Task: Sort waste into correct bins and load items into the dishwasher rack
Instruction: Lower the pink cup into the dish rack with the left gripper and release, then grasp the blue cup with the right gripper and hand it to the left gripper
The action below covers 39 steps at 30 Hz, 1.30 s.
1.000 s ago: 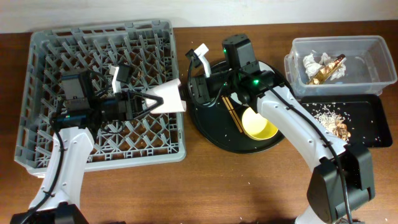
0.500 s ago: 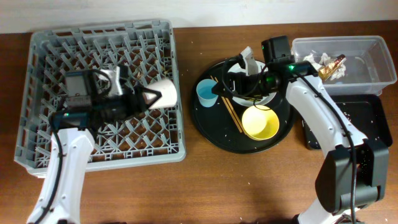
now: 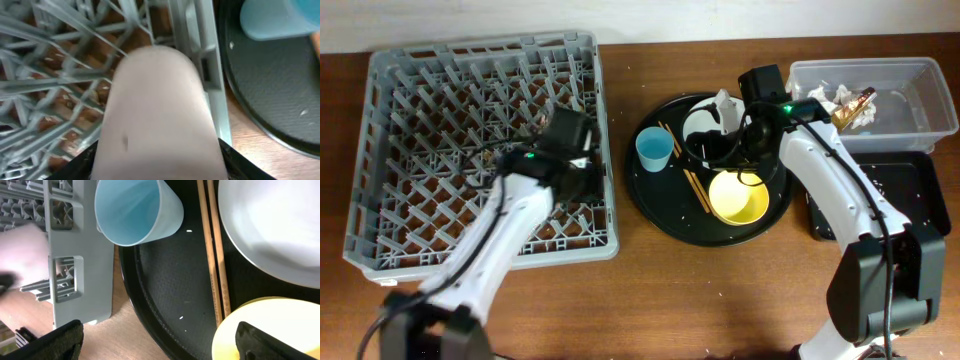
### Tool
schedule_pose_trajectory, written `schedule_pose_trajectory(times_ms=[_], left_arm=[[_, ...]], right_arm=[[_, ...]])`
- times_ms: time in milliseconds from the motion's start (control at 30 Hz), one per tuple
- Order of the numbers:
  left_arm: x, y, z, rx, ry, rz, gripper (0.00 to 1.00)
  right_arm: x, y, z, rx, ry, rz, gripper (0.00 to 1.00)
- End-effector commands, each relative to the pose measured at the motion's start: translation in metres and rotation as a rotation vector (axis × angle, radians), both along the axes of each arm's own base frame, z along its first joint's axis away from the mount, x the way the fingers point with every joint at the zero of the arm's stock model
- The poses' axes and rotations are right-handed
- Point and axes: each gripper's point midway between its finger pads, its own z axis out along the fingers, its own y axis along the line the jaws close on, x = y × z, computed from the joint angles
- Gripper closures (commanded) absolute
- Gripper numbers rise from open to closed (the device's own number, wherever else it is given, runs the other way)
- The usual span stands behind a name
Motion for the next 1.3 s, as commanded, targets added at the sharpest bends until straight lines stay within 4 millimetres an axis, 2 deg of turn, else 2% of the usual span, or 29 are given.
schedule_pose_trajectory(times_ms=[0,33,67,100,133,167,233,267,300,367,433,500,533,567,600,633,700,733,767,800,833,867,900,967,1033,1100,1200,1267], left_arm=[[-0.004,-0.005,-0.03,0.03,0.079,-0.025,0.77],[-0.004,-0.004,-0.036,0.04,0.096,-0.023,0.77],[-0.004,-0.003,-0.038,0.047,0.098,-0.021,0.59],[-0.003,-0.003,-0.038,0.047,0.097,-0.021,0.23],[0.001,-0.002,-0.033,0.042,0.086,-0.015,0.03],[0.005,-0.003,-0.024,0.037,0.074,-0.011,0.02],[0.018,-0.008,0.006,0.016,0.027,-0.012,0.02],[0.026,-0.01,0.025,0.004,-0.005,-0.009,0.02],[0.029,-0.008,0.036,-0.002,-0.019,-0.001,0.03],[0.035,0.002,0.063,-0.028,-0.059,0.048,0.09],[0.044,0.014,0.081,-0.069,-0.109,0.133,0.27],[0.049,0.035,0.081,-0.083,-0.109,0.207,0.4],[0.051,0.039,0.08,-0.082,-0.11,0.217,0.4],[0.051,0.039,0.08,-0.083,-0.112,0.218,0.4],[0.051,0.04,0.081,-0.082,-0.112,0.219,0.41],[0.051,0.04,0.081,-0.082,-0.113,0.219,0.41],[0.052,0.04,0.081,-0.083,-0.113,0.218,0.41],[0.051,0.039,0.08,-0.086,-0.11,0.217,0.41],[0.049,0.032,0.08,-0.148,-0.089,0.195,0.4],[0.047,0.021,0.083,-0.271,-0.056,0.139,0.3],[0.045,0.008,0.097,-0.48,-0.036,0.025,0.13],[0.042,0.001,0.119,-0.677,-0.056,-0.094,0.01],[0.041,0.001,0.13,-0.762,-0.073,-0.142,0.01],[0.032,0.008,0.173,-1.024,-0.154,-0.277,0.01],[0.018,0.015,0.216,-1.251,-0.238,-0.403,0.01],[0.012,0.013,0.225,-1.3,-0.255,-0.446,0.01],[0.01,0.008,0.226,-1.31,-0.241,-0.457,0.01],[0.011,0.007,0.223,-1.293,-0.238,-0.449,0.01]], right_arm=[[0.001,-0.002,0.004,-0.021,-0.024,0.002,0.03],[0.002,-0.003,0.004,-0.024,-0.025,0.001,0.03],[0.002,-0.003,0.004,-0.023,-0.029,0.001,0.03],[0.008,-0.002,0.006,-0.017,-0.051,-0.004,0.05],[0.016,0.0,0.01,-0.003,-0.078,-0.028,0.08],[0.026,0.002,0.014,0.012,-0.103,-0.06,0.1],[0.051,0.001,0.019,-0.029,-0.177,-0.185,0.11],[0.06,0.01,0.023,-0.048,-0.228,-0.214,0.11],[0.065,0.016,0.024,-0.073,-0.257,-0.237,0.11],[0.07,0.025,0.005,-0.142,-0.257,-0.306,0.16],[0.072,0.034,-0.03,-0.161,-0.189,-0.33,0.23],[0.072,0.041,-0.061,-0.159,-0.131,-0.314,0.37],[0.072,0.042,-0.071,-0.165,-0.114,-0.314,0.46],[0.072,0.041,-0.071,-0.165,-0.112,-0.316,0.57],[0.071,0.041,-0.072,-0.166,-0.109,-0.316,0.78],[0.07,0.041,-0.073,-0.168,-0.103,-0.315,0.94],[0.069,0.046,-0.068,-0.127,-0.09,-0.307,0.96],[0.068,0.054,-0.055,-0.053,-0.078,-0.283,0.96],[0.063,0.064,-0.017,0.11,-0.07,-0.221,0.96],[0.056,0.071,0.01,0.218,-0.076,-0.154,0.96],[0.049,0.076,0.045,0.341,-0.095,-0.093,0.96],[0.042,0.087,0.069,0.462,-0.108,-0.007,0.96],[0.037,0.099,0.084,0.547,-0.12,0.06,0.96],[0.035,0.116,0.106,0.644,-0.16,0.129,0.96],[0.031,0.129,0.121,0.7,-0.18,0.173,0.96],[0.025,0.145,0.139,0.759,-0.223,0.242,0.96],[0.012,0.168,0.165,0.836,-0.292,0.341,0.96],[0.006,0.176,0.177,0.87,-0.321,0.385,0.96]])
